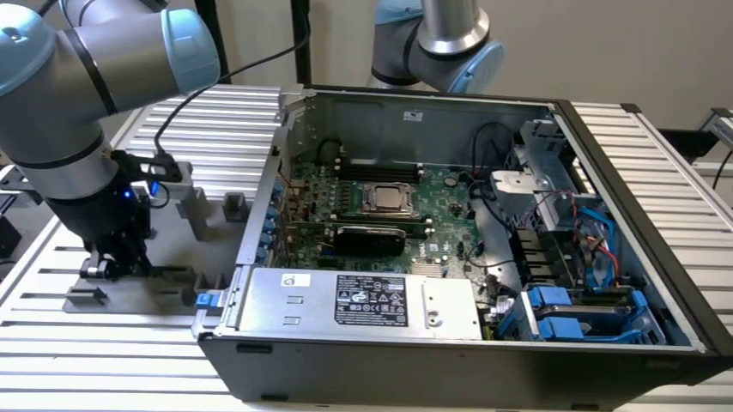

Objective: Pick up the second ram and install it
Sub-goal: 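Pick up the second ram and move it above second insertion slot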

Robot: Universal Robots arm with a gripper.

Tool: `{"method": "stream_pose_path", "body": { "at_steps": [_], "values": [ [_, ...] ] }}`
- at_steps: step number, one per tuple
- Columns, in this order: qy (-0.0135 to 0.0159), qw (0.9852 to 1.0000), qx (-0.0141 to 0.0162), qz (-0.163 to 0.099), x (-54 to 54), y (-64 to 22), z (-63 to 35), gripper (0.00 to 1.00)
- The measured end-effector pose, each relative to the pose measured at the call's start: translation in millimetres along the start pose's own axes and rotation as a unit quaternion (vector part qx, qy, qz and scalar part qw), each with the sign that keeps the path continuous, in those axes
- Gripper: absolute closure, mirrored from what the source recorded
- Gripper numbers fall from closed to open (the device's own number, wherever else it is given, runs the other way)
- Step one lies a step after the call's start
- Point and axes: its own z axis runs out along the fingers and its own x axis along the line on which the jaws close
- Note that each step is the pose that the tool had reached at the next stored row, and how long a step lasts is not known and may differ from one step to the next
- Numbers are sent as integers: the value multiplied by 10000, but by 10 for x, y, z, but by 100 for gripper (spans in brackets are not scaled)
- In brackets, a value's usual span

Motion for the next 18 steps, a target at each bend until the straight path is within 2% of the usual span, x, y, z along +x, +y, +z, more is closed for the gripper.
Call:
{"method": "stream_pose_path", "body": {
  "at_steps": [11,15,18],
  "values": [
    [0,10000,0,10,0,1,-23,87],
    [0,10000,0,10,-2,4,-113,87],
    [0,10000,0,10,-4,6,-228,87]
  ]
}}
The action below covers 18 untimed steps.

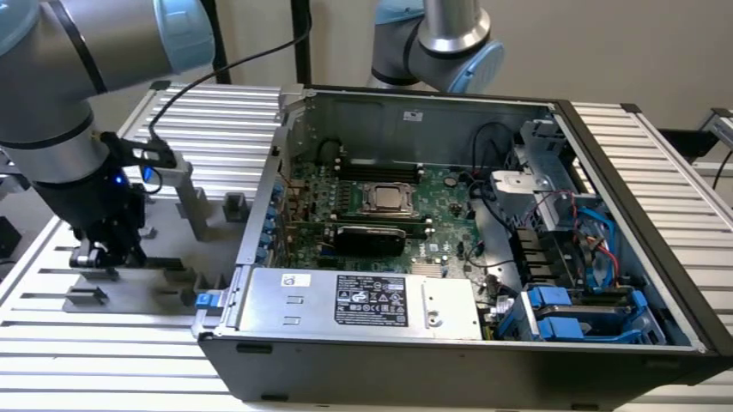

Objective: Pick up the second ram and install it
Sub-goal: 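Pick up the second ram and move it above second insertion slot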

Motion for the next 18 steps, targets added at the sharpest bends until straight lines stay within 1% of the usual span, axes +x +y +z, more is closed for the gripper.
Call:
{"method": "stream_pose_path", "body": {
  "at_steps": [13,18],
  "values": [
    [0,10000,0,0,-11,15,-589,87],
    [1,10000,0,0,-15,-9,-819,87]
  ]
}}
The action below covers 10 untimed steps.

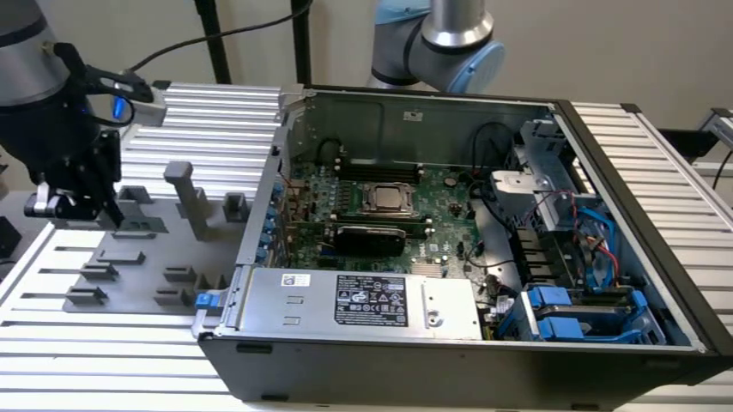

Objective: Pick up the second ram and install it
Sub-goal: 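Pick up the second ram and move it above second insertion slot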

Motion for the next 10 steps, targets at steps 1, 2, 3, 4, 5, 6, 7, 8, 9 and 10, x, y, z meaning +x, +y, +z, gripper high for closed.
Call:
{"method": "stream_pose_path", "body": {
  "at_steps": [1,2,3,4,5,6,7,8,9,10],
  "values": [
    [-1,10000,1,0,-1,-9,-45,87],
    [-1,10000,1,0,-2,-21,-90,87],
    [0,10000,0,0,-3,-35,-136,87],
    [-1,10000,1,0,-4,-54,-181,87],
    [0,10000,0,0,-5,-75,-227,87],
    [0,10000,0,-1,-6,-101,-274,87],
    [0,10000,0,-1,-8,-129,-321,87],
    [0,10000,0,-1,-9,-160,-367,87],
    [0,10000,-1,-2,-10,-194,-414,87],
    [-1,10000,-1,-2,-11,-228,-460,87]
  ]
}}
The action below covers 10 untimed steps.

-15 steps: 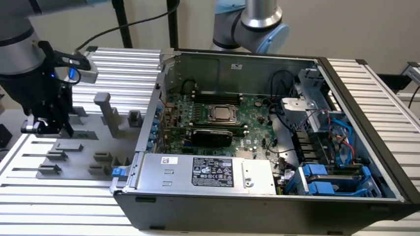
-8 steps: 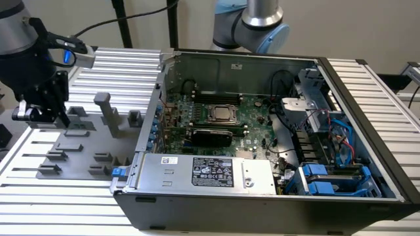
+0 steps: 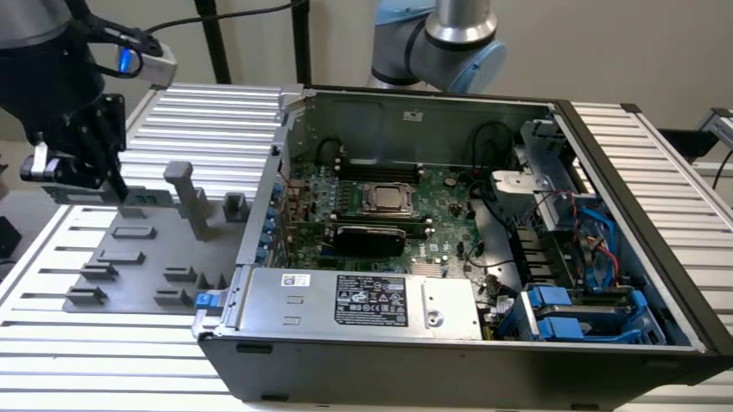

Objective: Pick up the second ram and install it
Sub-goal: 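Pick up the second ram and move it above second insertion slot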

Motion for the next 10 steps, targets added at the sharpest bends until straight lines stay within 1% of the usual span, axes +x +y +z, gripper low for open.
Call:
{"method": "stream_pose_path", "body": {
  "at_steps": [10],
  "values": [
    [0,10000,-3,-2,-13,-359,-465,87]
  ]
}}
